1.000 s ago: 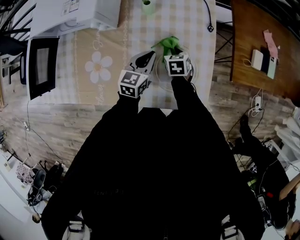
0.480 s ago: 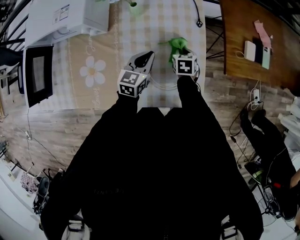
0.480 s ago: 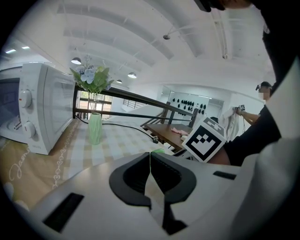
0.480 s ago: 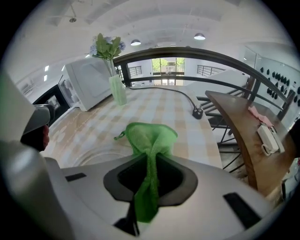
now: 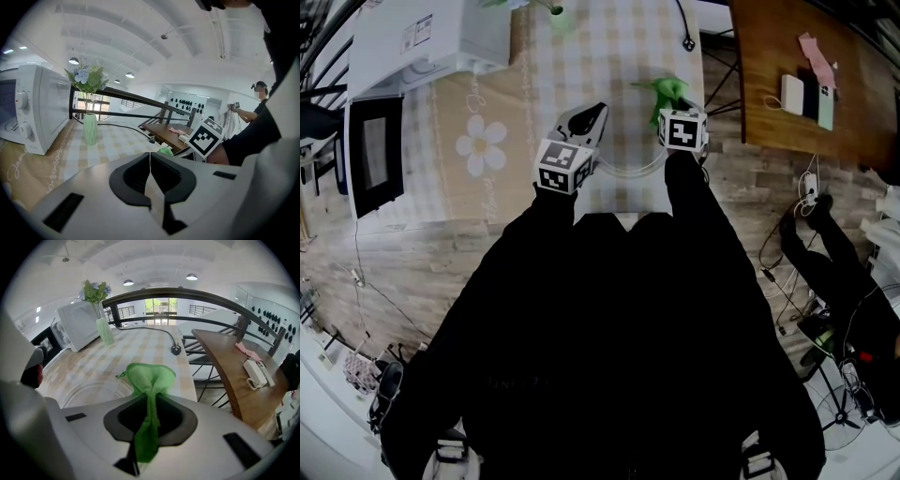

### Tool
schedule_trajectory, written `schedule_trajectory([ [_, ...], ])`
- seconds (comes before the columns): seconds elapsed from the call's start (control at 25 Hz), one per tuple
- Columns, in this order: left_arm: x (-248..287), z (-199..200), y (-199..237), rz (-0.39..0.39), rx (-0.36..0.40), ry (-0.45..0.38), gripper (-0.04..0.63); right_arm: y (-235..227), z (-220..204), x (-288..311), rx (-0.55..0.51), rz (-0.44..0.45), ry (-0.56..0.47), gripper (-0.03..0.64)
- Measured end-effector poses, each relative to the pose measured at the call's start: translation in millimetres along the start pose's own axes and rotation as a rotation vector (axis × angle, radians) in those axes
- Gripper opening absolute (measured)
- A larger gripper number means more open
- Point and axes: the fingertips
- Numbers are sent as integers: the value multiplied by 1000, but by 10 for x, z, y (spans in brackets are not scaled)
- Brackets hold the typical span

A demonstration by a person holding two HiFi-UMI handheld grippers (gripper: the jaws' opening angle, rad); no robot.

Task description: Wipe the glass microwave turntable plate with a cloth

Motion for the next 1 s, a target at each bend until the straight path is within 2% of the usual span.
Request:
schedule_trajectory([
  [0.24,-88,-10,38,18,-6,-11,21,-256,-49,-41,16,-42,1,71],
  [0.4,-156,-54,72,33,-13,-17,21,-195,-21,-136,32,-30,-21,69],
  [0.56,-248,-88,164,58,-21,-25,21,70,47,-265,51,19,-60,69],
  [1.0,-524,-176,487,124,-38,-34,21,1078,258,-478,-30,142,-126,69],
])
Point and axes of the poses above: the fingertips, and each gripper's own axes: x forward along the fingers, y to its left, z out of its top, and after that the axes turned 8 degrees about y, right-handed
